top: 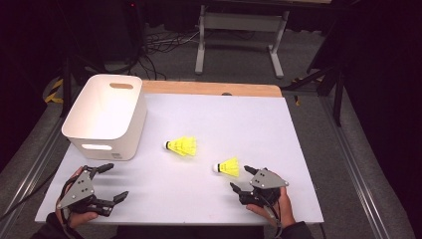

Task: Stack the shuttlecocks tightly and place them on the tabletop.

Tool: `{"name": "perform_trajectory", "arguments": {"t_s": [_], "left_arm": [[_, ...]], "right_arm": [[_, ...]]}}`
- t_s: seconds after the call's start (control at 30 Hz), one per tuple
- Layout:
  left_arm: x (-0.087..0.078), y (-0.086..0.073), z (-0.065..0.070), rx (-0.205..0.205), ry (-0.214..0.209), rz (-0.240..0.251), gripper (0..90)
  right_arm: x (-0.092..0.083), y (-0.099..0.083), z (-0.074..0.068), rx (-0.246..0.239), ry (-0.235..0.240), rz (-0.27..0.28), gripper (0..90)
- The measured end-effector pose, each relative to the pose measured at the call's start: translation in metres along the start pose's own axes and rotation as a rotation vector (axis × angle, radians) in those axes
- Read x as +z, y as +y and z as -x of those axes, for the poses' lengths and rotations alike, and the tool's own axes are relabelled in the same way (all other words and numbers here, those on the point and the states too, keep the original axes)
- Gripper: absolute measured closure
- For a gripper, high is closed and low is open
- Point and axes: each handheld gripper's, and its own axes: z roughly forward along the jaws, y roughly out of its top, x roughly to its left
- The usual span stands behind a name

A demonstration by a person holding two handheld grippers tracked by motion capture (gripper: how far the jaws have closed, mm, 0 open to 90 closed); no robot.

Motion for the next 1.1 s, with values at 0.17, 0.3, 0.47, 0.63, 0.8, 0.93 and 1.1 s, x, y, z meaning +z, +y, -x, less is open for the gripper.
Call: {"name": "perform_trajectory", "arguments": {"t_s": [0.17,0.3,0.47,0.63,0.8,0.93,1.1], "left_arm": [[-0.001,-0.001,0.000,-0.005,0.006,-0.005,6.1],[-0.002,-0.002,0.000,-0.007,0.011,-0.004,6.2],[-0.001,-0.002,0.000,-0.003,0.006,-0.016,6.4],[0.000,-0.003,0.000,-0.008,0.002,-0.022,6.5],[0.001,-0.003,0.001,-0.004,-0.001,-0.024,6.5],[0.001,-0.002,0.002,-0.005,-0.003,-0.027,6.6],[0.000,-0.003,0.001,-0.006,-0.002,-0.028,6.6]], "right_arm": [[0.005,0.004,0.006,0.023,0.063,-0.018,40.5],[0.007,0.005,0.010,0.028,0.089,-0.029,45.9],[0.012,0.007,0.009,0.009,0.093,-0.066,53.9],[0.015,0.008,0.004,-0.016,0.120,-0.096,67.2],[0.015,0.009,0.005,-0.012,0.119,-0.095,77.7],[0.017,0.012,0.006,-0.022,0.127,-0.092,87.2],[0.017,0.014,0.006,-0.026,0.130,-0.087,90.0]]}}
